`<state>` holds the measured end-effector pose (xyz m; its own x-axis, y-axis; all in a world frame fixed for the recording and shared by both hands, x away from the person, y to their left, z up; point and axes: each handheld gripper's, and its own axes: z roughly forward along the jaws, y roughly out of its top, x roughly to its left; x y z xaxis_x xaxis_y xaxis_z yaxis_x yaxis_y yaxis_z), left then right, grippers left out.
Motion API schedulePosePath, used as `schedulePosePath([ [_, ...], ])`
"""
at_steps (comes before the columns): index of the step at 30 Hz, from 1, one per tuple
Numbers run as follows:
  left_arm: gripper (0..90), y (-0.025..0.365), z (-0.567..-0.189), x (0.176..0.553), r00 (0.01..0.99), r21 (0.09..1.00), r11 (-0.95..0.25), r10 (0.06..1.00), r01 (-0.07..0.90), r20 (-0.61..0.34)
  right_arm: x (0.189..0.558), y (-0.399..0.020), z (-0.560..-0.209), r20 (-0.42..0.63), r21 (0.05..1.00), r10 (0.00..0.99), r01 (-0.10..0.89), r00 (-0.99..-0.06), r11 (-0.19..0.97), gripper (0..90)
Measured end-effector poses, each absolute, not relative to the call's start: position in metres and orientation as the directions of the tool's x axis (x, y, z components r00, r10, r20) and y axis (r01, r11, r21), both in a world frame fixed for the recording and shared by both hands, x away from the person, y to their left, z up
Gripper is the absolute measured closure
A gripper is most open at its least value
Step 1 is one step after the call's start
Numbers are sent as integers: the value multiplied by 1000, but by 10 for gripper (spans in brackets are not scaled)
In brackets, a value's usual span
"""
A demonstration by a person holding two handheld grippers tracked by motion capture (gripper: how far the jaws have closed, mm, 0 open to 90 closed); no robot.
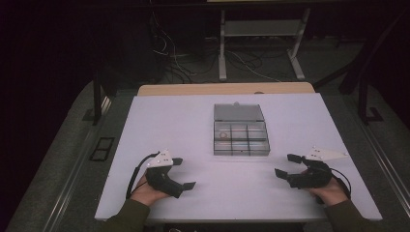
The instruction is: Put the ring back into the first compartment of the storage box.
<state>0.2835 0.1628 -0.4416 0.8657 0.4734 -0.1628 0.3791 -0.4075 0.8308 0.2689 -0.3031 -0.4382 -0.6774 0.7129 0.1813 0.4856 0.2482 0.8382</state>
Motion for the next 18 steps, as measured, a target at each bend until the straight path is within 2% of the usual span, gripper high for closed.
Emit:
schedulePosePath([
  [18, 0, 163, -442, 283, 863, 830, -405, 478, 383, -164, 254, -312, -445, 166, 835, 726, 487, -667, 256, 157],
])
